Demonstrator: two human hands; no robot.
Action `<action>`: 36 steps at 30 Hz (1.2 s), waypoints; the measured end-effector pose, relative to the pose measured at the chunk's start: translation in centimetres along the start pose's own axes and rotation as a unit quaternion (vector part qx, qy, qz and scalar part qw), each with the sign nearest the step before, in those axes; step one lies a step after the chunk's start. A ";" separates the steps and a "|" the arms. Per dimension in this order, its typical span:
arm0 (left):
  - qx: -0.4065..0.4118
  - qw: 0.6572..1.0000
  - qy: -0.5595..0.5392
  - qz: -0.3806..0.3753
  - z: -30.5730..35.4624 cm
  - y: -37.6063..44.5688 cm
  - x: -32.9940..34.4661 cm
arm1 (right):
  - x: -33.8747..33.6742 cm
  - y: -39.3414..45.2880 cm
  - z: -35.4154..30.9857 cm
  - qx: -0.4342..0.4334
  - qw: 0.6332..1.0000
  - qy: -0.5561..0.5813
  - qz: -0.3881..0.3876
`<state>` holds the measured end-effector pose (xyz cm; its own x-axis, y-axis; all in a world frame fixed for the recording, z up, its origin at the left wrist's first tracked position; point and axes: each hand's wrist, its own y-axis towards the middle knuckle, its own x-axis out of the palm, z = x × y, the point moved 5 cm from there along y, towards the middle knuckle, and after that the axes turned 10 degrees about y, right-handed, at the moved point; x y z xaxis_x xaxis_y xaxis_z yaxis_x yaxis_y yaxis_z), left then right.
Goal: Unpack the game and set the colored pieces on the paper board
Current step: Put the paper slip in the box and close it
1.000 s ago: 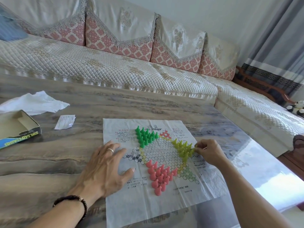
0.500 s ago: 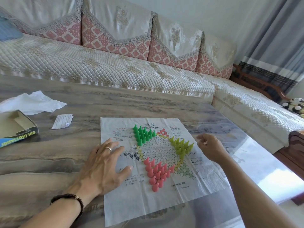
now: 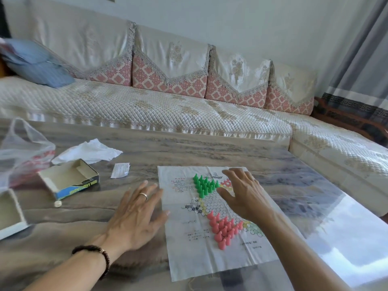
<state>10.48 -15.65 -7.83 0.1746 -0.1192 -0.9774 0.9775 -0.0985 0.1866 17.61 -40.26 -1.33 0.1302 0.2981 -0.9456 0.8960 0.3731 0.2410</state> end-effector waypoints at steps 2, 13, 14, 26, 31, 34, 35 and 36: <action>-0.018 1.000 0.007 0.002 -1.9 -1.4 -0.9 | 1.0 0.5 -2.8 -0.024 1.000 0.014 -0.005; -0.177 0.970 0.108 0.128 -12.9 -6.3 -3.3 | 9.7 5.7 -15.7 -0.102 0.989 0.074 -0.076; -0.205 0.963 0.116 0.134 -13.9 -6.5 -3.6 | 10.5 6.3 -16.5 -0.102 0.988 0.085 -0.081; -0.306 0.937 0.104 0.131 -17.9 -5.2 -2.8 | 16.5 13.8 -20.4 0.100 0.983 0.150 -0.032; -0.280 0.945 0.085 0.144 -18.6 -4.7 -1.8 | 17.6 15.9 -21.1 0.126 0.978 0.159 -0.052; -0.277 0.946 0.057 0.159 -18.7 -4.7 -1.8 | 17.8 16.3 -20.9 0.139 0.968 0.203 -0.054; -0.275 0.946 0.049 0.165 -18.7 -4.7 -1.8 | 17.9 16.3 -20.7 0.145 0.962 0.224 -0.052; -0.273 0.946 0.043 0.170 -18.6 -4.8 -1.9 | 17.9 16.2 -20.5 0.148 0.957 0.246 -0.051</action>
<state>7.65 3.44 -8.69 0.4765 0.0315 -0.8786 0.7742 0.4585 0.4363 25.71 -10.89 -9.90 -0.1146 0.6780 -0.7260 0.9838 0.1788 0.0117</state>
